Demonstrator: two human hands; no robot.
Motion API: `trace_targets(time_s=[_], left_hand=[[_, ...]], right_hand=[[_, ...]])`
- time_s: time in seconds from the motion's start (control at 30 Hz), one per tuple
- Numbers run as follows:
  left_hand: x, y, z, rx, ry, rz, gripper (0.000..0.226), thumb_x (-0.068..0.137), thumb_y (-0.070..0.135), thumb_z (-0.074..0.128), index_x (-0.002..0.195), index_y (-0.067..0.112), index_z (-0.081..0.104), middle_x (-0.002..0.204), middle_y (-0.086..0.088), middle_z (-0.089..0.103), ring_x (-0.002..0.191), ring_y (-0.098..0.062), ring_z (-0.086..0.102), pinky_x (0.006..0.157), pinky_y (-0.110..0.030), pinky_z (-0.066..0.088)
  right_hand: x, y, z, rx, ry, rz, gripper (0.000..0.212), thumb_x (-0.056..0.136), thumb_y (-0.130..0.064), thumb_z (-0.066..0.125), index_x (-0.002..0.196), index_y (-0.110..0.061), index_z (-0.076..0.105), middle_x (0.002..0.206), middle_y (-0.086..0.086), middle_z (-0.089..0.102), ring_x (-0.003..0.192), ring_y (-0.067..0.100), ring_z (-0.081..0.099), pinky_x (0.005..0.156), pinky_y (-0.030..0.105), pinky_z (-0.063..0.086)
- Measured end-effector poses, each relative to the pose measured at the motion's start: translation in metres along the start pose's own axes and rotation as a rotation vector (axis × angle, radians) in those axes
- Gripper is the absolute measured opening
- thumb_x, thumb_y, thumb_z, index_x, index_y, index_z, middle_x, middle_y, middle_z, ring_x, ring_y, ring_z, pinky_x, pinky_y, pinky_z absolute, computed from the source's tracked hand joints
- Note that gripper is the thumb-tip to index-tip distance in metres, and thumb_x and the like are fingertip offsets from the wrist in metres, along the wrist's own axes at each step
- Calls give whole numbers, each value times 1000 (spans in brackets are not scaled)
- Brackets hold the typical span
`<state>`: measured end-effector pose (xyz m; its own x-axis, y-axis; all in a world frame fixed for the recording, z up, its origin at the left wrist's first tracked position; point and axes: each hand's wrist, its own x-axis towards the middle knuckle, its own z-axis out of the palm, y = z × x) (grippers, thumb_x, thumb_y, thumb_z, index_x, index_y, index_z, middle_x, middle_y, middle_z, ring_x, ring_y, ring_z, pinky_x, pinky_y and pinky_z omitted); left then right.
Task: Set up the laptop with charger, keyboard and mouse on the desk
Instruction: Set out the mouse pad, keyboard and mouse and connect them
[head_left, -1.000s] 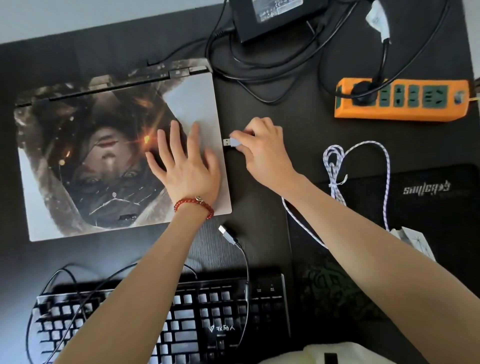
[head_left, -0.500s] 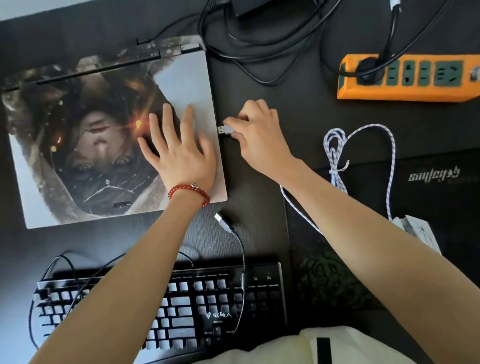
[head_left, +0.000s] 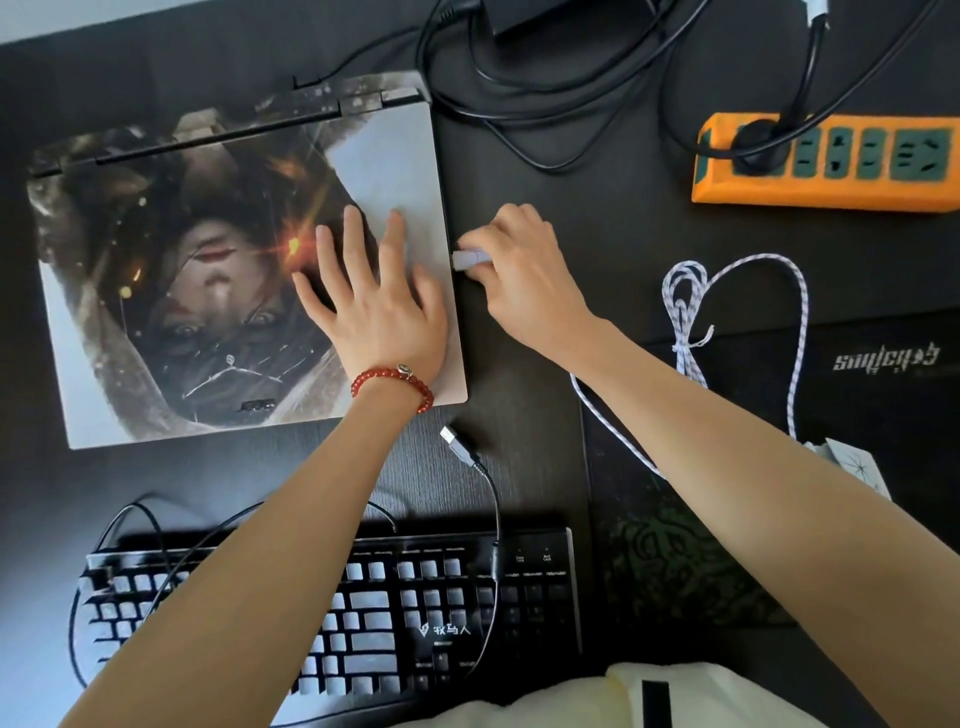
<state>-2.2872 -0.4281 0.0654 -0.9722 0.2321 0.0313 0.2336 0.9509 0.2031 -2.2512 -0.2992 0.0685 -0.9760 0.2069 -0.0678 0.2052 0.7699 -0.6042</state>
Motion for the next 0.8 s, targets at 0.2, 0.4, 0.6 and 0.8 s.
trace_targets(time_s=[0.2, 0.4, 0.6, 0.8], left_hand=[[0, 0, 1, -3, -2, 9, 50, 84, 31, 31, 134, 29, 39, 149, -7, 33, 140, -31, 21, 111, -60, 11], [0, -1, -6, -42, -66, 9, 49, 87, 31, 33, 136, 31, 36, 152, -5, 27, 142, -28, 14, 113, -58, 5], [-20, -19, -38, -322, -213, 11, 44, 89, 20, 45, 133, 19, 42, 146, -7, 36, 140, -27, 20, 116, -47, 10], [-135, -103, -76, -240, -274, 7, 41, 85, 25, 56, 126, 21, 51, 138, -5, 45, 132, -27, 33, 112, -55, 16]], right_hand=[[1, 1, -1, -19, 30, -24, 15, 85, -4, 49, 93, -3, 62, 94, 17, 55, 94, 35, 48, 73, 31, 25], [-10, -9, -6, -105, 15, 23, 33, 87, -15, 50, 121, -14, 53, 123, 5, 53, 120, 24, 42, 94, 36, 27], [-99, -45, -10, 150, 61, 176, 17, 88, -19, 51, 99, -11, 62, 94, 5, 66, 91, 26, 60, 81, 43, 45], [-193, -66, 20, -127, -177, 210, 55, 87, -48, 48, 134, -21, 40, 119, 5, 57, 113, 26, 49, 92, 42, 39]])
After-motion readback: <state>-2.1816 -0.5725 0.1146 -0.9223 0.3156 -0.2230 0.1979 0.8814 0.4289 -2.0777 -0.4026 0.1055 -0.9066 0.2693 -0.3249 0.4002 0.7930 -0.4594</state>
